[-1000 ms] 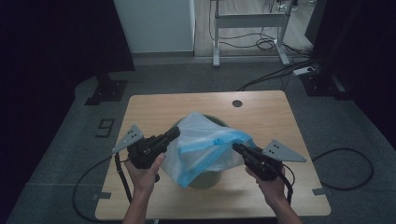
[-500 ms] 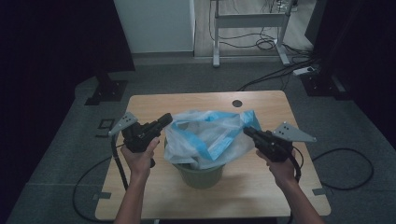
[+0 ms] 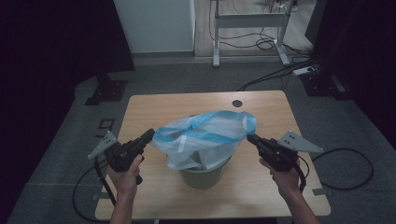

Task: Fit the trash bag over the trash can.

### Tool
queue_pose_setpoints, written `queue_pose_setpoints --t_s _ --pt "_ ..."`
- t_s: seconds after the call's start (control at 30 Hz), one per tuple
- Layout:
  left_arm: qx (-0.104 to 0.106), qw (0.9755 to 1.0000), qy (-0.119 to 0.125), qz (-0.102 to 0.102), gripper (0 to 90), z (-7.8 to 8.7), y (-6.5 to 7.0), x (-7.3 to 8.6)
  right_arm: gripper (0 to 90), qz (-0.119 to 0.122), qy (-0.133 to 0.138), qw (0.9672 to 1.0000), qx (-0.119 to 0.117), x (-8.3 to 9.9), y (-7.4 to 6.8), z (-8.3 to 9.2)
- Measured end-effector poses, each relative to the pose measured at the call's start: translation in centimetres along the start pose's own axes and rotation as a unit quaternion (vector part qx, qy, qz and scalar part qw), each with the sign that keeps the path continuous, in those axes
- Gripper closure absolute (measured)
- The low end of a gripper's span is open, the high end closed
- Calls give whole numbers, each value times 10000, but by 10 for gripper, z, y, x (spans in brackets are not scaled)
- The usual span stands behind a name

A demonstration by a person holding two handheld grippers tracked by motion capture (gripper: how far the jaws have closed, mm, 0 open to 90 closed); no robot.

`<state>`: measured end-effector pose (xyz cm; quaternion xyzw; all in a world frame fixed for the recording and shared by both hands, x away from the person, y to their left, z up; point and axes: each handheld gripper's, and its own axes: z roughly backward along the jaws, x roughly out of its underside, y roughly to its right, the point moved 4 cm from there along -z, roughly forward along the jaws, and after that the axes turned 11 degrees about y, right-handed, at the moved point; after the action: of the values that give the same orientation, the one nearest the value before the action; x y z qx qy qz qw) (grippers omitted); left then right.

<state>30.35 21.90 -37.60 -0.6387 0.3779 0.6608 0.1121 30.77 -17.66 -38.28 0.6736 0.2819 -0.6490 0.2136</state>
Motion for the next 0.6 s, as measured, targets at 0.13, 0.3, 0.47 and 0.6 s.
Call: queue_pose_setpoints --t_s 0.13,0.3,0.47,0.6 --pt "121 9999 -15 47 897 18 1 14 892 -58 -46 9999 -134 14 -13 15" --pt "133 9997 -115 141 897 31 0 31 892 -240 -93 9994 -231 34 -18 30" --pt "88 9995 -198 240 897 36 -4 43 892 -423 -220 9986 -224 57 -19 40" --pt "42 9992 -303 263 897 38 -5 52 892 -548 -331 9977 -234 73 -18 41"
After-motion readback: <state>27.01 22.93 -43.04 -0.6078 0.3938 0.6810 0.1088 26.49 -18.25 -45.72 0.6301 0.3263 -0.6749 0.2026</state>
